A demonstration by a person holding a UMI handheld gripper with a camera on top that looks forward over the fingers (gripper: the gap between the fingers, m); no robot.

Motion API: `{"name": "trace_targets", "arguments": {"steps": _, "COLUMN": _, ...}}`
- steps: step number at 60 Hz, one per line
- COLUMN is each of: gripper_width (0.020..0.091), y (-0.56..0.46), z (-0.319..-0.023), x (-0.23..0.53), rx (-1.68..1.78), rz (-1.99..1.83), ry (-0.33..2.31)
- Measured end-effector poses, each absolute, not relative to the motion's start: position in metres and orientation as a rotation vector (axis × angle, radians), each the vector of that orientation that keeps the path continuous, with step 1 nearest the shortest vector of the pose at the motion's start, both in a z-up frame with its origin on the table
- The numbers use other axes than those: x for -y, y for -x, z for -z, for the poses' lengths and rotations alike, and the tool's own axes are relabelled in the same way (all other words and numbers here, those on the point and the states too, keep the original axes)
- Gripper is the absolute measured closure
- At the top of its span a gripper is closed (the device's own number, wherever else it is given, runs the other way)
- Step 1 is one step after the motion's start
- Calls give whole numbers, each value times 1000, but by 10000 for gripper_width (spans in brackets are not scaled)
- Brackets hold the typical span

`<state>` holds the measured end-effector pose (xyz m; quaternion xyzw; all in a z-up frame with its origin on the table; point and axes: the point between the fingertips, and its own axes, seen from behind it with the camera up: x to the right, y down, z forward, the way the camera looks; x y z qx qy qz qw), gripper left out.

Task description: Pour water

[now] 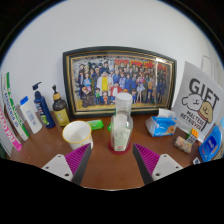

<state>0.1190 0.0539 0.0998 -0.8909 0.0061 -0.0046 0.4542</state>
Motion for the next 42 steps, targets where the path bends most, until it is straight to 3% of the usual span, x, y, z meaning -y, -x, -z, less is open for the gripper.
{"name": "trace_targets", "arguments": {"steps": 19, "gripper_width": 249, "y": -84, "z": -130, "x": 72, "rx": -49, "rz": 109, "ry": 2277}}
{"name": "trace_targets", "arguments": {"steps": 42, "gripper_width": 251, "y": -73, "z": -139, "x": 98, "rx": -76, "rz": 104, "ry": 2274}}
